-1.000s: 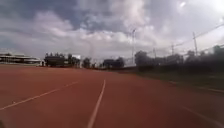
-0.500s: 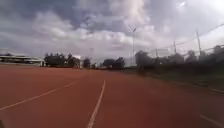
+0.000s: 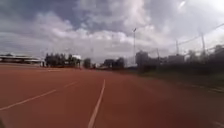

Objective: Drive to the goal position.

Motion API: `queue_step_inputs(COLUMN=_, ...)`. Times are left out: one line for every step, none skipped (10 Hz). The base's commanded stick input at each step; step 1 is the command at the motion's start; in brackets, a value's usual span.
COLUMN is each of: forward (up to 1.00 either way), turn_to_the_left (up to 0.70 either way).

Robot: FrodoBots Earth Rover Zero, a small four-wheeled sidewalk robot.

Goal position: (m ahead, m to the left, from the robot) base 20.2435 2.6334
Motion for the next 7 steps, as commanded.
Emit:
queue_step_inputs(forward=0.70, turn_to_the_left=0.00)
queue_step_inputs(forward=0.70, turn_to_the_left=0.00)
queue_step_inputs(forward=0.70, turn_to_the_left=0.00)
queue_step_inputs(forward=0.70, turn_to_the_left=0.00)
queue_step_inputs(forward=0.70, turn_to_the_left=0.00)
queue_step_inputs(forward=0.70, turn_to_the_left=0.00)
queue_step_inputs(forward=0.70, turn_to_the_left=0.00)
